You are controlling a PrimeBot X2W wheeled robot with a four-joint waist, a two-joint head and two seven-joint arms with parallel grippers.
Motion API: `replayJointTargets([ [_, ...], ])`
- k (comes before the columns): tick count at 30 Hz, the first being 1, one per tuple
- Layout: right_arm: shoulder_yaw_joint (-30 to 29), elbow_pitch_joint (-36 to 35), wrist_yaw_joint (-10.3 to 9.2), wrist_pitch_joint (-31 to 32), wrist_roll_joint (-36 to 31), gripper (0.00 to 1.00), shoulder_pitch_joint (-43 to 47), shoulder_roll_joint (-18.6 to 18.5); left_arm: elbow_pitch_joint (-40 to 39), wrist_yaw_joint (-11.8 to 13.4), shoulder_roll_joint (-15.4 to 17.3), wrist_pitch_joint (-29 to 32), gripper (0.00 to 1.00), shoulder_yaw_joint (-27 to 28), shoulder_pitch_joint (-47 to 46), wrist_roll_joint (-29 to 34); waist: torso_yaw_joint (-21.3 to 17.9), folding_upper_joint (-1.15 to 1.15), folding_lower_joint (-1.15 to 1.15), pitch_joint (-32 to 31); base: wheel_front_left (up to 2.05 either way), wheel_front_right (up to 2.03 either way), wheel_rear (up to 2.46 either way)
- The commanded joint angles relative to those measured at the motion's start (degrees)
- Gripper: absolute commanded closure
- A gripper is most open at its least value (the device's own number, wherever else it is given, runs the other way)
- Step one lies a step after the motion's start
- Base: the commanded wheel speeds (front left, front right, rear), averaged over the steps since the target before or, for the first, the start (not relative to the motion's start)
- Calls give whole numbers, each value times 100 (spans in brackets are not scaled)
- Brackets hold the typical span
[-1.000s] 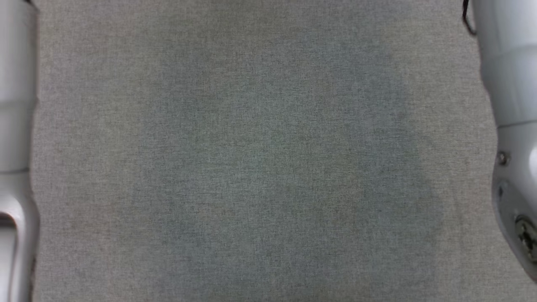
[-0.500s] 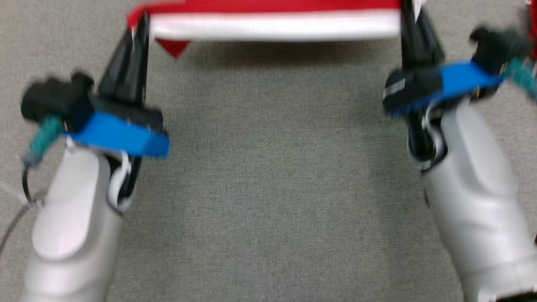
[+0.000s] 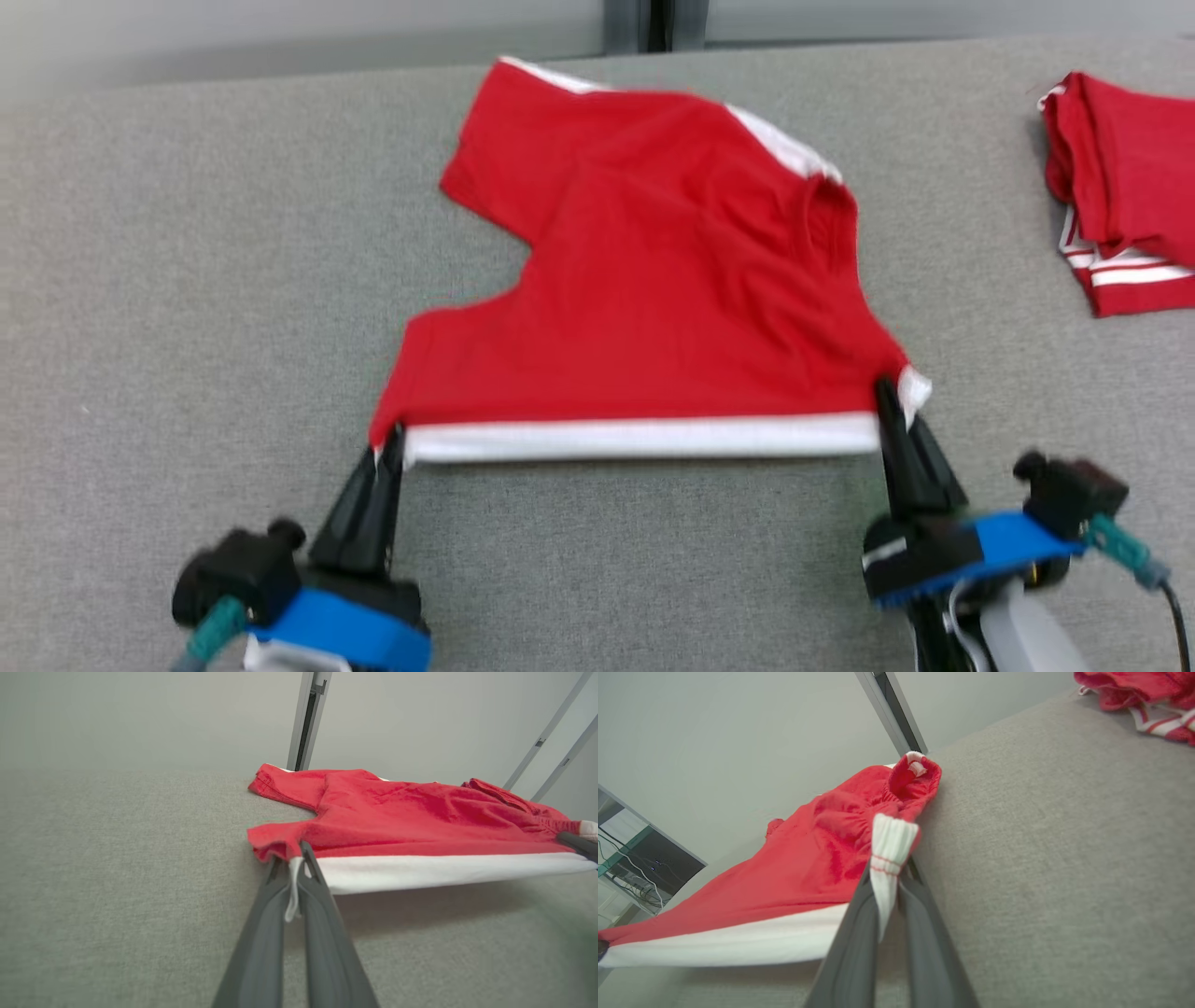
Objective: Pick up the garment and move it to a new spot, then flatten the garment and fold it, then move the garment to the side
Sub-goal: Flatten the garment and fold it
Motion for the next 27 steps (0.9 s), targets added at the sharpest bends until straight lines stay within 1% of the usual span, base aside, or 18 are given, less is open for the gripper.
replayJointTargets([
  [1, -72, -100, -13, 41, 54, 100, 244, 3, -25, 45, 29, -17, 100, 27, 189, -33, -27, 0, 2, -160, 0, 0, 0],
  [5, -178, -579, -13, 244, 76, 100, 993, 81, -137, 66, -35, -17, 100, -24, 702, -45, -15, 0, 2, -286, 0, 0, 0],
  [7, -250, -833, -13, 325, 56, 100, 1301, 129, -163, 42, -16, -17, 100, 0, 867, -75, -19, 0, 2, -321, 0, 0, 0],
  [12, -367, -1293, -13, 456, -7, 100, 1627, 234, -188, -22, 56, -17, 100, 2, 812, -18, -52, 0, 2, -342, 0, 0, 0],
  [18, -316, -1604, -12, 562, -47, 100, 1384, 296, -167, -113, 341, 43, 100, -129, 177, 217, -139, 0, 2, -315, 0, 0, 0],
  [19, -311, -1646, -12, 587, -9, 100, 1278, 305, -152, -142, 469, 138, 100, -173, -153, 290, -186, 0, 2, -250, 0, 0, 0],
  [23, -246, -1684, -12, 608, 59, 100, 990, 312, -49, -196, 691, 321, 100, -253, -911, 376, -331, 0, 2, -26, 0, 0, 0],
  [27, -108, -1514, -12, 590, 247, 100, 573, 311, 143, -232, 938, 468, 100, -378, -1680, 439, -556, 0, 2, 266, 0, 0, 0],
])
